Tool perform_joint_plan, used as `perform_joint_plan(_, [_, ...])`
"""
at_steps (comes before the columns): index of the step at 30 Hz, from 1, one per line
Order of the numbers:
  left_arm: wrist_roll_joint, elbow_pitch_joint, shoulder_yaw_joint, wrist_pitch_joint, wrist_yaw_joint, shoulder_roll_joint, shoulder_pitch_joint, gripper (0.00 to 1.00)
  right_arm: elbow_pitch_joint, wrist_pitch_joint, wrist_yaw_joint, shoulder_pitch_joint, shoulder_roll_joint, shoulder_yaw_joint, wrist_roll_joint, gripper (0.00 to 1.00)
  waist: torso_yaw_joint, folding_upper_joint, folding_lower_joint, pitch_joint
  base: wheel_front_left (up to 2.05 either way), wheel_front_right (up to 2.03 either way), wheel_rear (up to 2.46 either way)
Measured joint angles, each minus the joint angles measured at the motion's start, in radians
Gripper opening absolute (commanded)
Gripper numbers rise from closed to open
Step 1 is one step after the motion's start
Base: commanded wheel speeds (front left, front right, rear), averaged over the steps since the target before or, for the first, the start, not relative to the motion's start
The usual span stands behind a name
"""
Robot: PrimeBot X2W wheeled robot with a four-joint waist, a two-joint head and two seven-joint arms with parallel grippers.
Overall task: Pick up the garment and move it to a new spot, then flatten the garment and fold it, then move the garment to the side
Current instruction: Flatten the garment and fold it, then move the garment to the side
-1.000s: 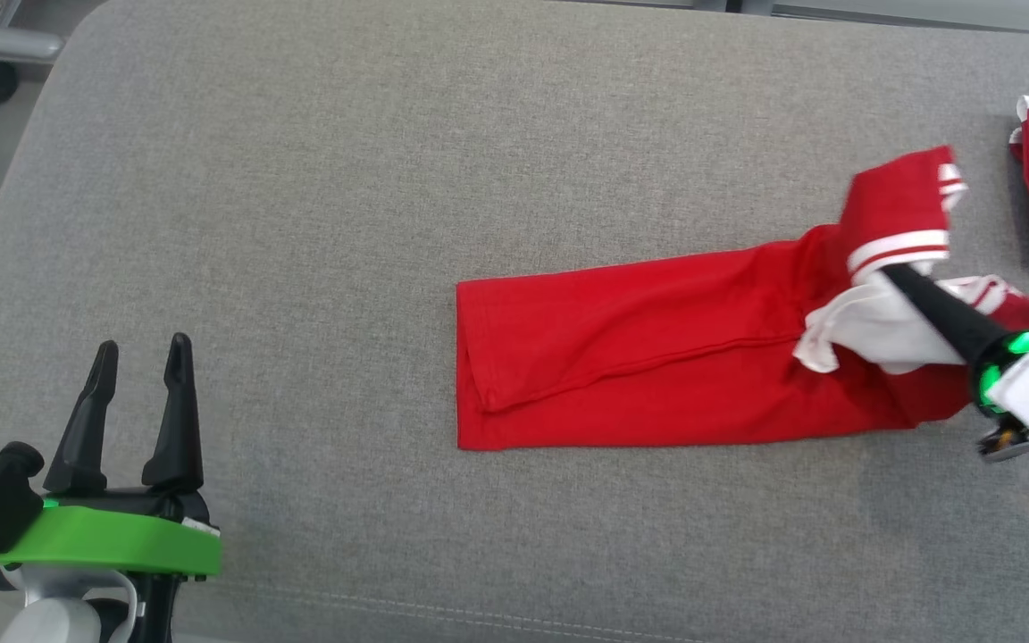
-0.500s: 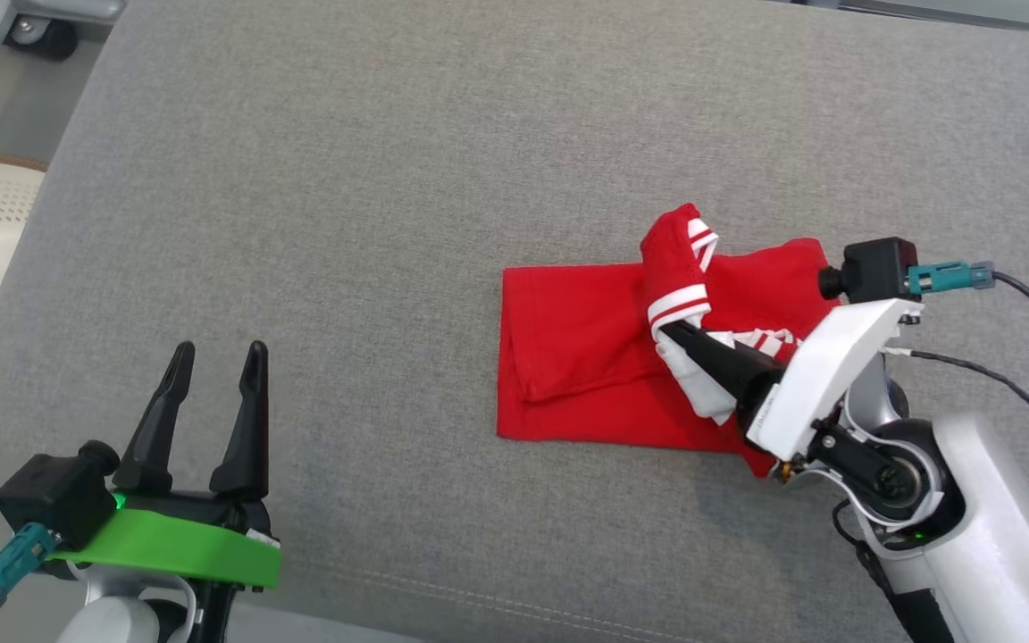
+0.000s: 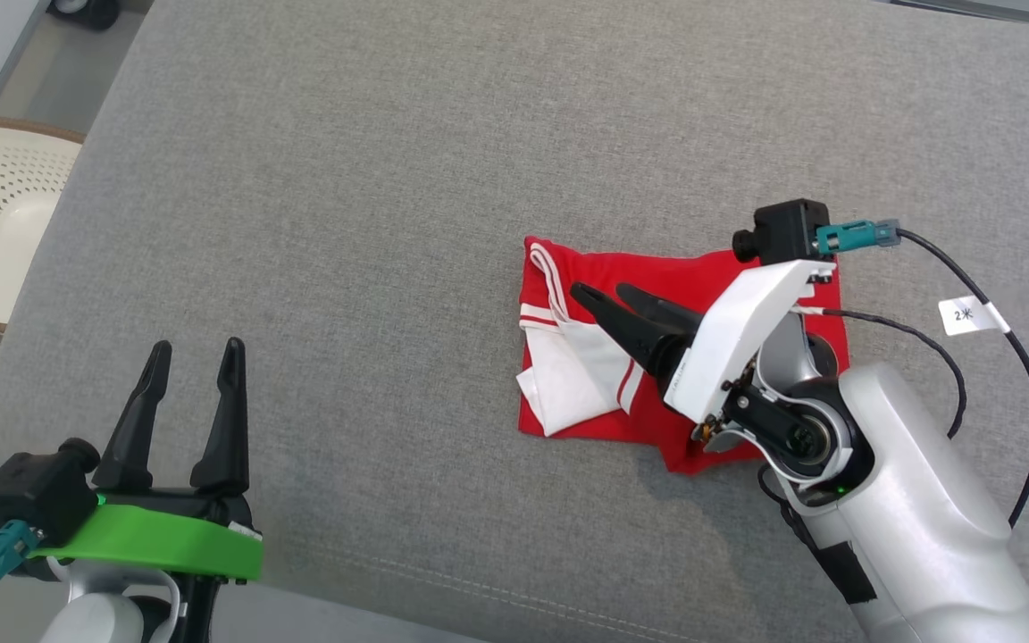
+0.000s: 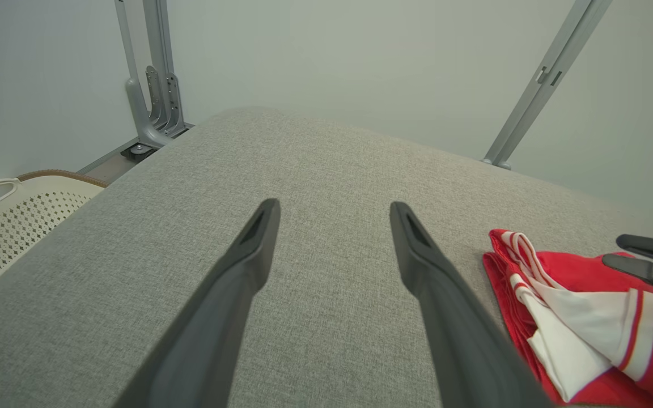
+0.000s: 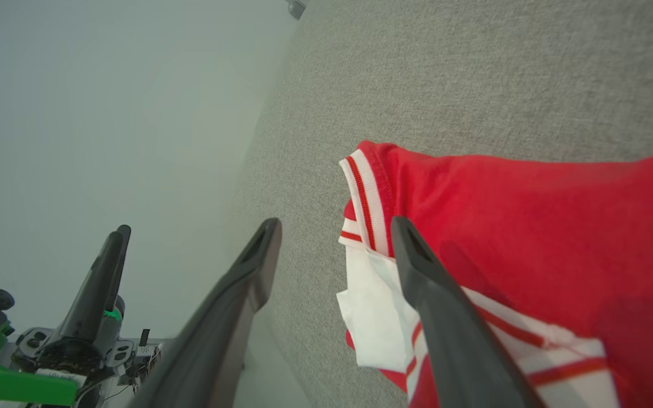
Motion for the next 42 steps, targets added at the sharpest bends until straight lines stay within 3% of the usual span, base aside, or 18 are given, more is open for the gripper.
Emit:
perform_joint_plan(5, [0.008,-0.004,0.019,0.0,0.0,0.008,0.001,1.0,-0.033,-0.033,0.03,-0.032,0.0,0.01,0.012,1.0,-0.028,0.0,0.0,-0.007,0.0,0.0,0.0])
perform_joint_plan(9, [0.009,-0.02,0.031,0.0,0.0,0.013,0.002,1.0,-0.071,-0.064,0.032,-0.037,-0.01,-0.034,0.004,1.0,-0.056,0.0,0.0001,-0.009,0.0,0.0,0.0])
perform_joint_plan(15, [0.009,-0.029,0.032,0.0,0.0,0.013,0.006,1.0,-0.053,-0.081,0.012,0.011,-0.135,-0.112,-0.04,1.0,-0.097,0.0,0.0,-0.006,0.0,0.0,0.0])
perform_joint_plan(19, [0.009,-0.032,0.018,0.0,0.0,0.007,0.005,1.0,-0.021,-0.09,0.005,0.093,-0.172,-0.142,-0.044,1.0,-0.111,0.0,0.0,0.001,0.0,0.0,0.0])
perform_joint_plan(33, [0.009,-0.048,0.008,0.0,0.0,0.007,0.003,1.0,0.037,-0.073,0.024,0.148,-0.134,-0.149,0.057,1.0,-0.101,0.0,0.0001,0.031,0.0,0.0,0.0])
perform_joint_plan(34, [0.009,-0.048,0.003,0.0,0.0,0.005,0.001,1.0,0.04,-0.068,0.025,0.145,-0.132,-0.15,0.064,0.78,-0.098,0.0,0.0001,0.032,0.0,0.0,0.0])
perform_joint_plan(36, [0.01,-0.048,0.0,0.0,0.0,0.001,-0.001,1.0,0.043,-0.051,0.042,0.132,-0.128,-0.147,0.083,0.07,-0.091,0.0001,0.0001,0.033,0.0,0.0,0.0])
perform_joint_plan(37, [0.01,-0.047,0.001,0.0,0.0,0.0,-0.001,1.0,0.043,-0.039,0.054,0.12,-0.127,-0.138,0.09,0.0,-0.087,0.0,0.0001,0.034,0.0,0.0,0.0])
perform_joint_plan(42, [0.01,-0.047,0.007,0.0,0.0,0.001,-0.001,1.0,0.009,0.029,0.106,0.026,-0.141,-0.075,0.088,0.0,-0.081,0.0,0.0001,0.033,0.0,0.0,0.0])
